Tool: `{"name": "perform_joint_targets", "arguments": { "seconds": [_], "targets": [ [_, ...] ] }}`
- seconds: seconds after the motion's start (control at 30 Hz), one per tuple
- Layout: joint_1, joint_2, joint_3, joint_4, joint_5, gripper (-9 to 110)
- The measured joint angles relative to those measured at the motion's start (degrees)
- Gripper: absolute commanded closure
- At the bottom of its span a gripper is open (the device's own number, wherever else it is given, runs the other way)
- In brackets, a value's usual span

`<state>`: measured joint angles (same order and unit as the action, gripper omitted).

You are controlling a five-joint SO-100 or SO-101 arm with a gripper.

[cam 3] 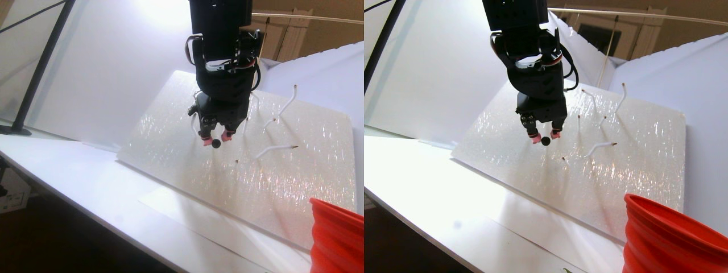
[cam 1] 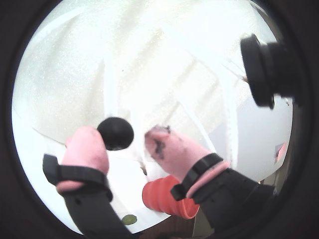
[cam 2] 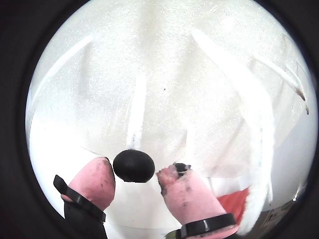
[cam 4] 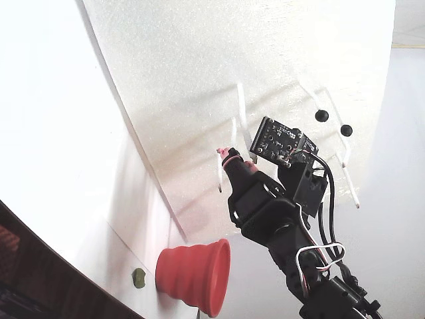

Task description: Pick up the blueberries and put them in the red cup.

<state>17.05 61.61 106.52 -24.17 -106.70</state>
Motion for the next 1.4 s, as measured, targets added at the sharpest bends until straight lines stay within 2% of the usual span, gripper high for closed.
{"name": "perform_joint_targets", "arguments": {
  "seconds": [1.4],
  "targets": [
    [0.0, -4.0, -3.4, -2.4, 1.1, 86]
  ]
}}
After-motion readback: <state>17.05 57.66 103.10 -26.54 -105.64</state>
